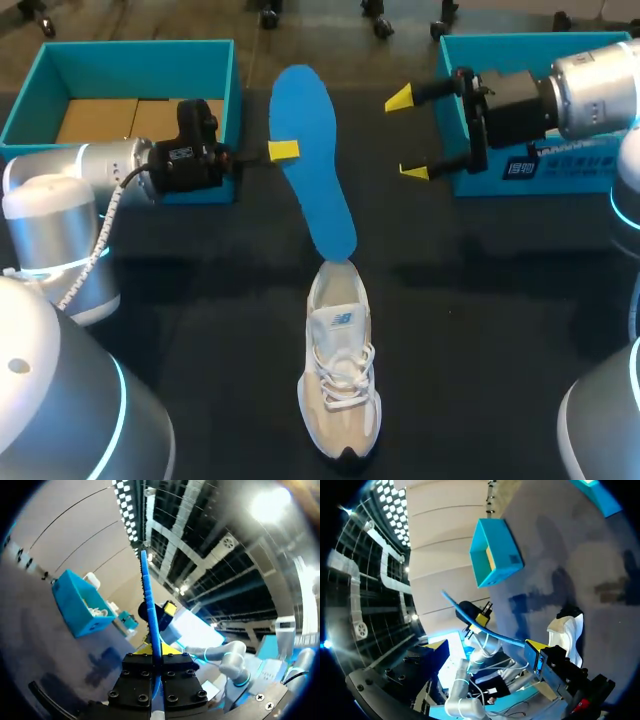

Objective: Take the shoe out of the shoebox, open the shoe tongue, remove and reinsert the insole, then place the shoe into the shoebox

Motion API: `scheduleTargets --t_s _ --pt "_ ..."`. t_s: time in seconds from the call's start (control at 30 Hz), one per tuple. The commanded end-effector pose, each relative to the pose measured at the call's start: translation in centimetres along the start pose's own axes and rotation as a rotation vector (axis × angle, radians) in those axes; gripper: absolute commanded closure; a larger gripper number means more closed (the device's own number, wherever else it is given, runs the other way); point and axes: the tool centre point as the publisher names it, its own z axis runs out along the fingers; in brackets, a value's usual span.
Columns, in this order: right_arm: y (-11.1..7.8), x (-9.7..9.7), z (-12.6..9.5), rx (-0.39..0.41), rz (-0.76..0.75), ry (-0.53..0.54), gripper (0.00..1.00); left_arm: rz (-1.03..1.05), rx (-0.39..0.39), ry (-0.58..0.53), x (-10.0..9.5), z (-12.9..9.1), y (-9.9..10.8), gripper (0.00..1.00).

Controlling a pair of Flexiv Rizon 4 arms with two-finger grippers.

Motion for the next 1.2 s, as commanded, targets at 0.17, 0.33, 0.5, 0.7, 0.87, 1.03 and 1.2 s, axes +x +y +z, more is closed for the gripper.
scheduleTargets --t_s 0.17,0.33,0.5,0.7,0.87,1.03,1.2 --pt "-0.2 -0.3 0.2 -0.020 -0.018 0.030 0.00 0.641 0.048 0.052 1.3 0.5 -0.9 1.00" --pt "0.0 -0.4 0.2 -0.051 -0.055 0.039 0.00 0.670 0.048 0.042 1.2 0.4 -1.0 1.00" --pt "0.2 -0.3 0.1 -0.060 -0.058 0.044 0.00 0.670 0.048 0.042 1.2 0.4 -1.0 1.00" --pt "0.3 -0.3 0.1 -0.060 -0.061 0.054 0.00 0.777 0.064 0.026 1.5 0.3 -0.9 1.00" --pt "0.3 -0.3 0.1 -0.060 -0.061 0.054 0.00 1.100 0.032 0.081 1.6 0.1 -1.7 1.00" --pt "0.3 -0.3 0.1 -0.060 -0.061 0.054 0.00 1.470 -0.220 0.168 1.1 -0.3 -2.0 1.00" --pt "0.3 -0.3 0.1 -0.060 -0.061 0.054 0.00 1.468 -0.202 0.108 0.8 -0.1 -2.4 1.00"
